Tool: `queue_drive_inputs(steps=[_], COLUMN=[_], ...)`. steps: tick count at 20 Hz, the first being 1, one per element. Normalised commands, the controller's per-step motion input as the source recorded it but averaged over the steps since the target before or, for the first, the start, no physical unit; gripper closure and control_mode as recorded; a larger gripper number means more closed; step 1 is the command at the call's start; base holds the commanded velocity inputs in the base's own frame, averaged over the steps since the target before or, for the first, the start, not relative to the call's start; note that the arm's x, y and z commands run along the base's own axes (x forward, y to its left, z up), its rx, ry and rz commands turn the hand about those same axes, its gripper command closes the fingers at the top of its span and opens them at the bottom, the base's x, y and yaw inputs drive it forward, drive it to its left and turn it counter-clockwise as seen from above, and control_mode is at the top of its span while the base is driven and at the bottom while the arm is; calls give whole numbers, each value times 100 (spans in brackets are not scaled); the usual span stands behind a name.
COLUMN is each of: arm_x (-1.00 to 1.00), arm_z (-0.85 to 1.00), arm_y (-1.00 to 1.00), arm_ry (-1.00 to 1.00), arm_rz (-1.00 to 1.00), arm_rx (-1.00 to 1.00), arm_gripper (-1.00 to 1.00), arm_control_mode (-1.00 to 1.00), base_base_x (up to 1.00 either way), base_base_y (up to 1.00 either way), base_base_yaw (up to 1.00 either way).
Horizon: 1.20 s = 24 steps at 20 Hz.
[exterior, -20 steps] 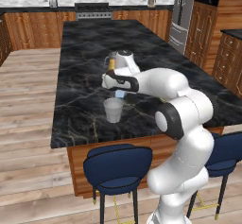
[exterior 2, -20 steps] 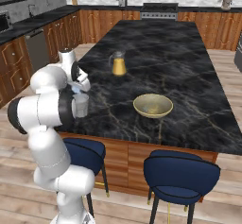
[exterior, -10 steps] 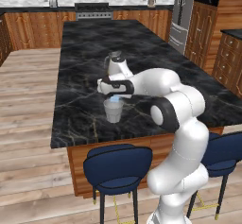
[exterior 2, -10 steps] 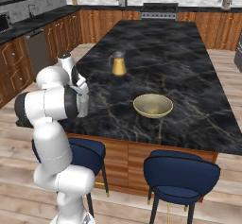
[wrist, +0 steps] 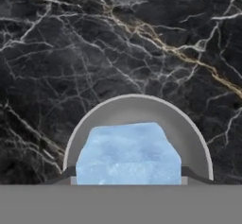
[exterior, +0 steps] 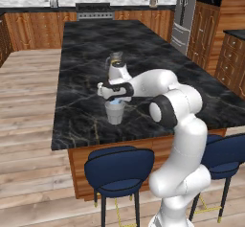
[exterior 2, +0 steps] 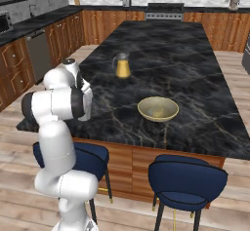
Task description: There are two ice cubes in the ice bowl. Place both ice cubes in the glass cup.
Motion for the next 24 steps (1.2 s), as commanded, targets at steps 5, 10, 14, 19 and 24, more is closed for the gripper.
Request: queue_drive_inputs(steps=[5, 10, 14, 19, 24], arm_x=[0, -2, -46, -82, -15], arm_z=[0, 0, 49, 20, 4], arm_y=[1, -13, -60, -98, -100], arm_ry=[0, -2, -10, -6, 0], arm_rz=[0, 0, 0, 0, 0], arm_rx=[0, 0, 0, 0, 0], arm_gripper=[-100, -100, -100, -100, -100], arm_control_mode=[-100, -100, -100, -100, -100], base_base_x=[0, 0, 0, 0, 0], base_base_y=[0, 0, 0, 0, 0], base_base_yaw=[0, 0, 0, 0, 0])
